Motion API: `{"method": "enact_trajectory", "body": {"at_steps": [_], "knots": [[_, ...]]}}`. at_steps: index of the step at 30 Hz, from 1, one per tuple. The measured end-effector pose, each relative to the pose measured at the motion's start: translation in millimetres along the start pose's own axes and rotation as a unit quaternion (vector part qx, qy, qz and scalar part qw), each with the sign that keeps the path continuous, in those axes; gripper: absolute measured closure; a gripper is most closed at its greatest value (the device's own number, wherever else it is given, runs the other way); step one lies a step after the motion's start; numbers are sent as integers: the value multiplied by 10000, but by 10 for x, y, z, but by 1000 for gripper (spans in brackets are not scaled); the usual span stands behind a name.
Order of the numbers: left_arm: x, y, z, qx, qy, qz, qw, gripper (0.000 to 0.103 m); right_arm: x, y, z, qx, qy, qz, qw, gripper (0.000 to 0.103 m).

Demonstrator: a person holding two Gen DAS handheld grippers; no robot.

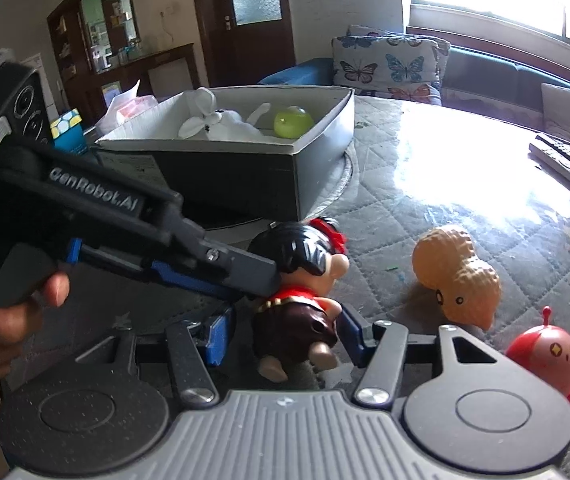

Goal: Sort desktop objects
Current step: 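Lift the doll with the left gripper toward the box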

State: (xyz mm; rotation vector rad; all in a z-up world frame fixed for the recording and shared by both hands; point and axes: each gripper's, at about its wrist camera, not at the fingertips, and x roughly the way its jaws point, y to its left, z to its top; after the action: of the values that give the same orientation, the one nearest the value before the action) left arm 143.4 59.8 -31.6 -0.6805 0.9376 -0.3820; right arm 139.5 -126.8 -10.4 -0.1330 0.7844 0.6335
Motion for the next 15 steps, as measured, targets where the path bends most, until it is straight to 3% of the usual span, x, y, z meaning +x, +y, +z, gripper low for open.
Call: {"method": "enact_trajectory", "body": {"at_steps": [15], "knots": [[-42,50,26,-129,36,-54,9999,62,23,-77,53,400,-141,-7,9991,46]]}}
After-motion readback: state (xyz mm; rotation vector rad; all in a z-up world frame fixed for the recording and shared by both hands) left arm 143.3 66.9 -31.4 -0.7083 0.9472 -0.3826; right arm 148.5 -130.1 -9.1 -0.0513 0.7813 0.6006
